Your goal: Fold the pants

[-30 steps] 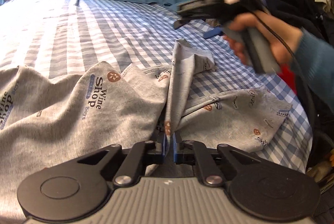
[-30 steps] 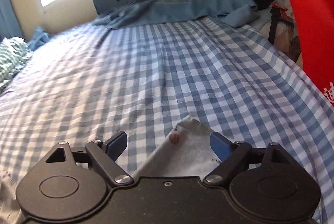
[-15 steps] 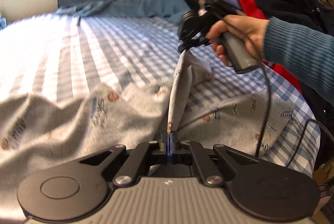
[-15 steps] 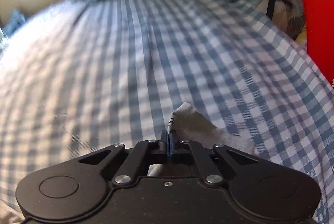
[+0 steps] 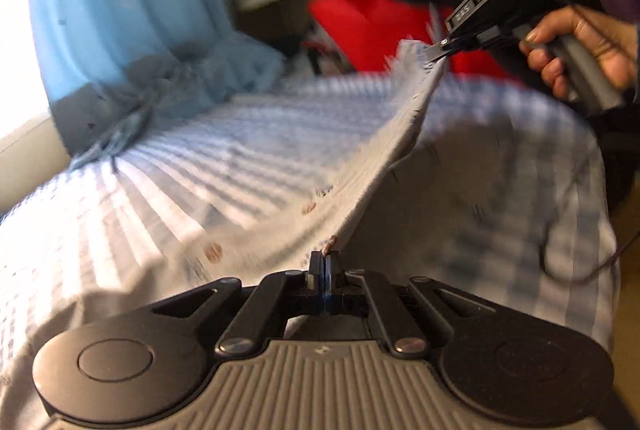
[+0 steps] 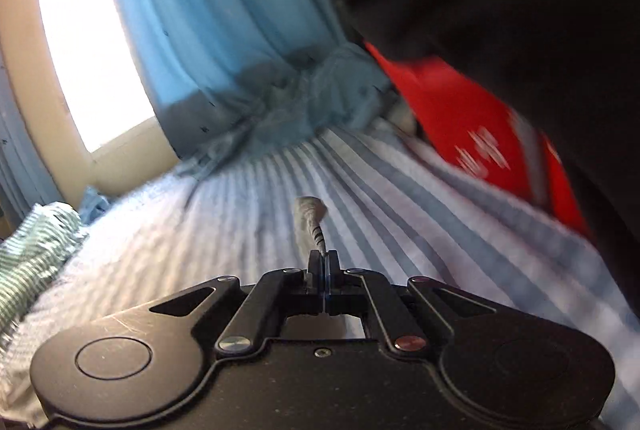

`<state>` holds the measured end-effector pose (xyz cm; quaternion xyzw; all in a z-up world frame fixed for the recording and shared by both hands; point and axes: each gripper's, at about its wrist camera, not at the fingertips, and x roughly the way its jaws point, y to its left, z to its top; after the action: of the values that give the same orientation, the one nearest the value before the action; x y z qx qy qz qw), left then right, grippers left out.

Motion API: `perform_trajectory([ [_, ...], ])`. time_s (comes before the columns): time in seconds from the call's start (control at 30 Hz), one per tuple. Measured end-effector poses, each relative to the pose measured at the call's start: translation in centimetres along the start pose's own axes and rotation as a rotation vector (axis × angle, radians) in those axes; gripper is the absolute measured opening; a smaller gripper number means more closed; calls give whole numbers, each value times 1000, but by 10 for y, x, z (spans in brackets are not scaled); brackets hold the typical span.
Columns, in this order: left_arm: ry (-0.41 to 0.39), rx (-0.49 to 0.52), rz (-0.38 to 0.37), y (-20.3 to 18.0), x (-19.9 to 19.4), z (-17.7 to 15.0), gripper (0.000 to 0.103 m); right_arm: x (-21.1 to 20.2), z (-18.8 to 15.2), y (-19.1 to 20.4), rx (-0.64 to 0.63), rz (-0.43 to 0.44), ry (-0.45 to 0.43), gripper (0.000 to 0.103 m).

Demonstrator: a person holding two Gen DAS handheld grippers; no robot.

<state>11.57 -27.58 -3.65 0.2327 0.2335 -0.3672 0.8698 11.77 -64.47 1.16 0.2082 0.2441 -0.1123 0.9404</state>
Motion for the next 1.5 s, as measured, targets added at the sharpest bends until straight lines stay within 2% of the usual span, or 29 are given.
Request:
perform_trajectory([
  [0.1,38,52,17,-17,10,-12,0,5,-38,-30,111,-13,55,0],
  [0.2,33,79,35,-25,10,-15,0,3,-59,-35,122,-5,55,0],
  [0.27,36,82,38,-27,12,-14,0,5,-63,-36,145,-7,66,18],
  [0.3,37,82,38,-28,12,-15,0,6,-65,-41,167,-2,72,24],
  [0.33,40,81,38,-28,12,-15,0,6,-66,-44,193,5,75,36],
  [0.37,41,80,39,-27,11,-16,0,7,-66,-47,220,10,75,43],
  [0.4,42,80,40,-27,10,-16,0,7,-65,-51,250,9,73,44],
  [0.43,41,80,42,-26,9,-16,0,7,-63,-54,274,3,70,42],
  [0.5,37,81,48,-26,8,-16,0,6,-58,-55,267,-52,66,19],
  [0.53,29,78,53,-26,6,-16,0,6,-55,-53,236,-78,51,2],
  [0.7,0,74,53,-23,-4,-14,0,-21,-43,-40,118,-86,-58,1],
  [0.93,49,89,27,-27,9,-25,0,-17,-77,-64,110,-180,-4,1],
  [1.03,42,86,19,-27,8,-26,0,-21,-87,-66,122,-177,-30,1],
  [1.13,46,46,-13,-19,5,-26,10,-17,-87,-61,91,-201,-22,2],
  [1.17,47,25,-28,-15,3,-26,14,-16,-86,-61,89,-208,-17,5],
  [1.2,47,0,-37,-10,-1,-25,25,-17,-85,-60,88,-216,-13,8],
  [1.23,44,-21,-43,-5,-6,-26,31,-20,-85,-57,78,-224,-12,17],
  [1.27,40,-41,-42,1,-11,-26,43,-23,-84,-53,52,-242,-15,34],
  [1.3,35,-57,-39,8,-17,-27,49,-26,-83,-47,11,-265,-16,44],
  [1.33,32,-71,-34,17,-24,-29,51,-29,-83,-40,-27,-272,-21,60],
  [1.37,32,-82,-29,27,-31,-31,56,-31,-83,-34,-63,-275,-25,68],
  [1.43,45,-97,4,51,-44,-38,63,-35,-82,-15,-156,-287,-34,79],
  [1.5,75,-103,53,79,-53,-44,67,-36,-83,11,-275,-255,-43,89],
])
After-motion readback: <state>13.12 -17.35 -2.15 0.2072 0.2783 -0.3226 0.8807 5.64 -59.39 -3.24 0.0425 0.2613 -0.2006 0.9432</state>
